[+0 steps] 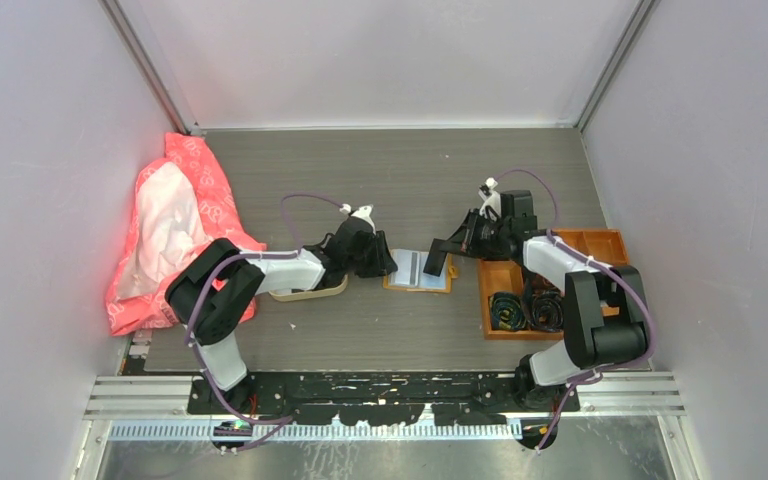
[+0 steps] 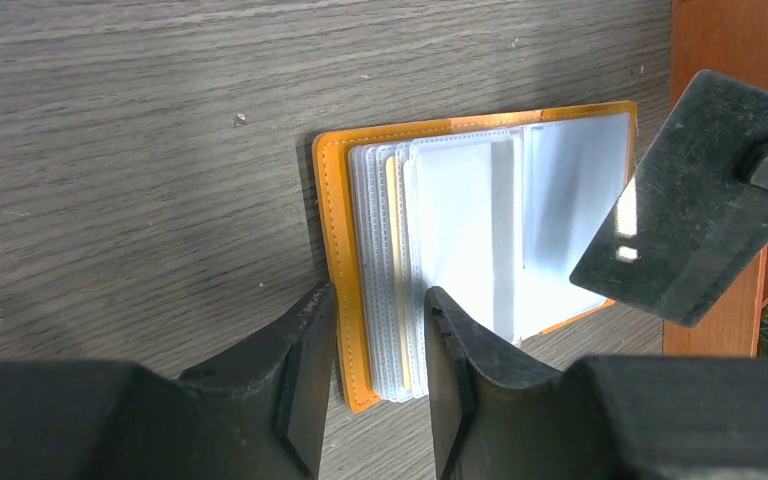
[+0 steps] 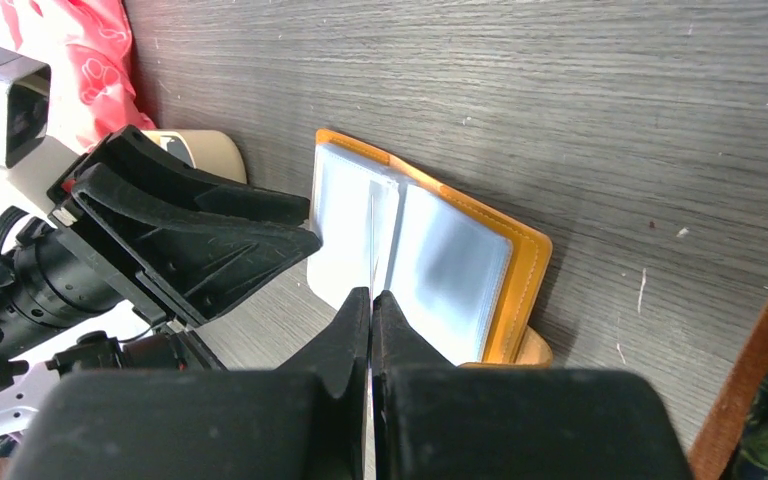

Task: Put the credit cards into the card holder
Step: Insert the credit card into the card holder.

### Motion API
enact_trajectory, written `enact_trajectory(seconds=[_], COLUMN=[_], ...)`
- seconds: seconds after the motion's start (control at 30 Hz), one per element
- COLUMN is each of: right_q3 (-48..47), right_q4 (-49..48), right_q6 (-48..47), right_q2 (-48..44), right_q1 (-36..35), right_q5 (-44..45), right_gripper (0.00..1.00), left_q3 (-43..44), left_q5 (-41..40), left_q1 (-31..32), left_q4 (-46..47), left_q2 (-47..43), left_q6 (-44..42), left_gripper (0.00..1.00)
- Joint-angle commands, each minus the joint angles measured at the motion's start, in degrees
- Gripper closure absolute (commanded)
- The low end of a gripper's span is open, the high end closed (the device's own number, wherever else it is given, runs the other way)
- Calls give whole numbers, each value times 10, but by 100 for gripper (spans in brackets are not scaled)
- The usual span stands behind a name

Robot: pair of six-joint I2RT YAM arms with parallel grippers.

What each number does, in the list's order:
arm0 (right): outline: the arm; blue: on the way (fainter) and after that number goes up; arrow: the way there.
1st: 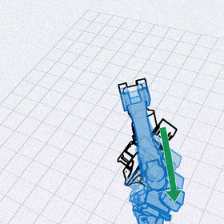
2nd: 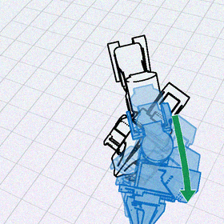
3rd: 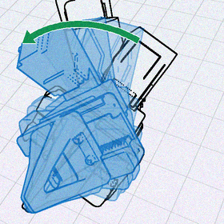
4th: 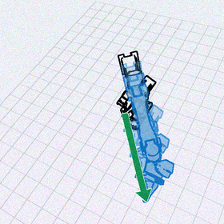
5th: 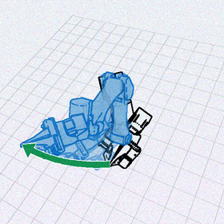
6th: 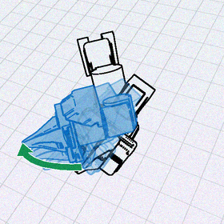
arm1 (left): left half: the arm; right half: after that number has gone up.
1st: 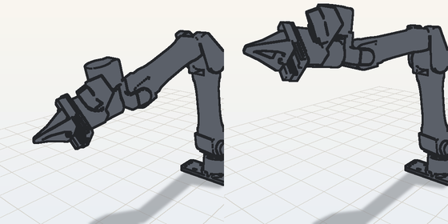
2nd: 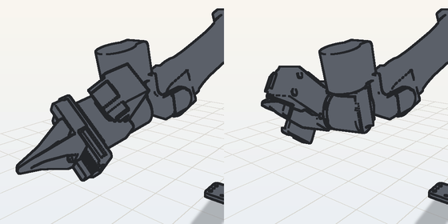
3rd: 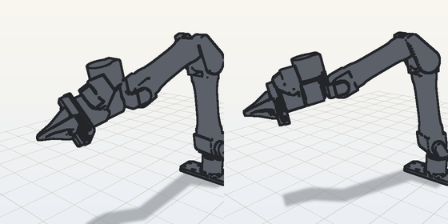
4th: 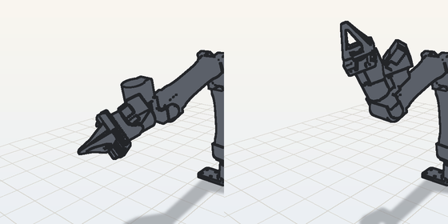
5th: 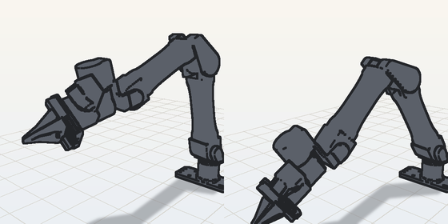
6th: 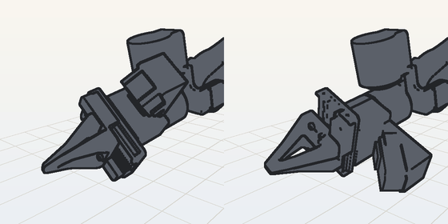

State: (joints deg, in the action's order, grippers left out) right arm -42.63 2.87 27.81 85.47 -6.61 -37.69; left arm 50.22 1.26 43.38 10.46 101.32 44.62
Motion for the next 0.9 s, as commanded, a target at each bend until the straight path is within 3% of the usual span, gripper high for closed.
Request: enact_trajectory(seconds=[0.0, 0.3, 0.7, 0.87], right_q3=[-12, -11, -25, -38], right_q4=[-23, -76, -67, -33], right_q6=[0, 26, 19, -11], right_q2=[-11, 37, 72, 39], right_q1=[3, -3, -14, -12], right_q5=[-21, -36, -29, -14], right_gripper=[99, 99, 99, 99], left_q3=[-19, -18, -17, -20], left_q5=[-24, -16, -15, -15], left_q1=[1, 1, 1, 2], left_q4=[-72, -70, -72, -71], left_q2=[-2, -3, -7, -7], left_q6=[-16, -15, -16, -16], left_gripper=[62, 62, 62, 61])
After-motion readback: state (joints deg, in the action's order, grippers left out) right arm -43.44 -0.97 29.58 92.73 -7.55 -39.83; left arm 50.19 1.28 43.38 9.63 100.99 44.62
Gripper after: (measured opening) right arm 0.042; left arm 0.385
